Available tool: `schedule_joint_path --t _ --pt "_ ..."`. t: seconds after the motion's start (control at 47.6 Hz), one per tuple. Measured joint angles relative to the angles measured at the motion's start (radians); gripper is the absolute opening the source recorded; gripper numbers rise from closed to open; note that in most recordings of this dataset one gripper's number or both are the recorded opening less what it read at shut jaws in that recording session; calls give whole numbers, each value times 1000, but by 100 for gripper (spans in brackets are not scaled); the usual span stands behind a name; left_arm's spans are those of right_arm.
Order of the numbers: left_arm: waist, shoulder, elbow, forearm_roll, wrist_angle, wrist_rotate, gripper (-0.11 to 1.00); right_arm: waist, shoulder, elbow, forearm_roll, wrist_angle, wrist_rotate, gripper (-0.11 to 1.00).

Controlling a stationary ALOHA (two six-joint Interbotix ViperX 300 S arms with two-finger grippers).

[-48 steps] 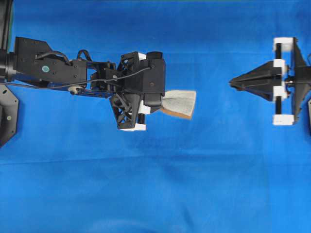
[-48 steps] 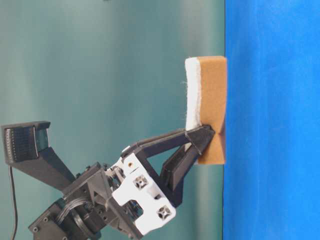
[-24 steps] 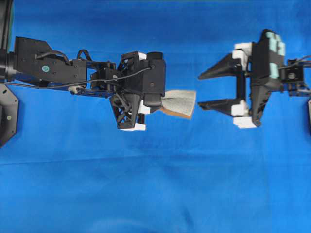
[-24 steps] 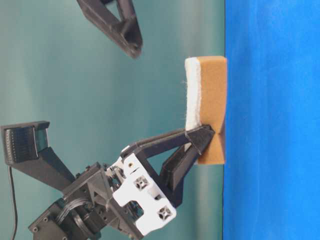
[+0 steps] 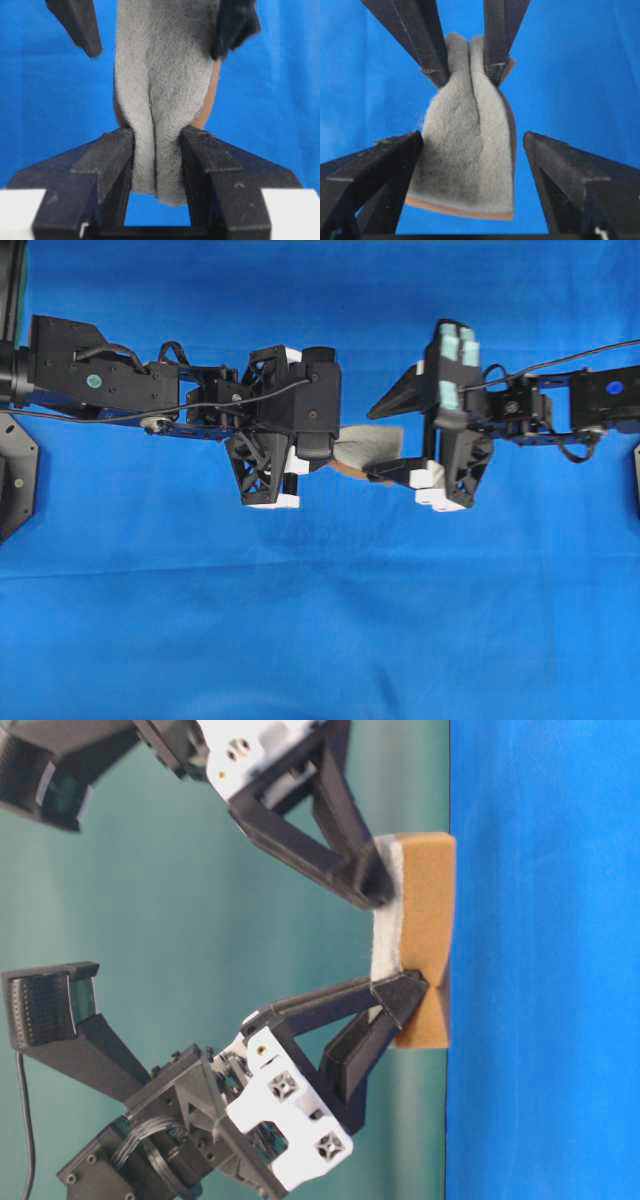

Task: Hand over the sponge with the left arm and wipe it with the right arm.
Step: 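Move the right gripper to the sponge's free end and grasp it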

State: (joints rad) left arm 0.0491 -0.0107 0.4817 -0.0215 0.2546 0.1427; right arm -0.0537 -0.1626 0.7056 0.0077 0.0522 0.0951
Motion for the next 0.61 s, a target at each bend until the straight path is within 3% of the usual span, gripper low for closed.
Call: schedule_joint_path --t 0.462,0.525,0.609 --pt "2 0 5 2 0 5 24 0 89 -43 -3 26 2 73" --pt "2 0 6 0 0 6 24 0 87 -43 -9 26 0 71" --pt "3 0 6 2 0 6 24 0 81 -43 -18 28 -5 58"
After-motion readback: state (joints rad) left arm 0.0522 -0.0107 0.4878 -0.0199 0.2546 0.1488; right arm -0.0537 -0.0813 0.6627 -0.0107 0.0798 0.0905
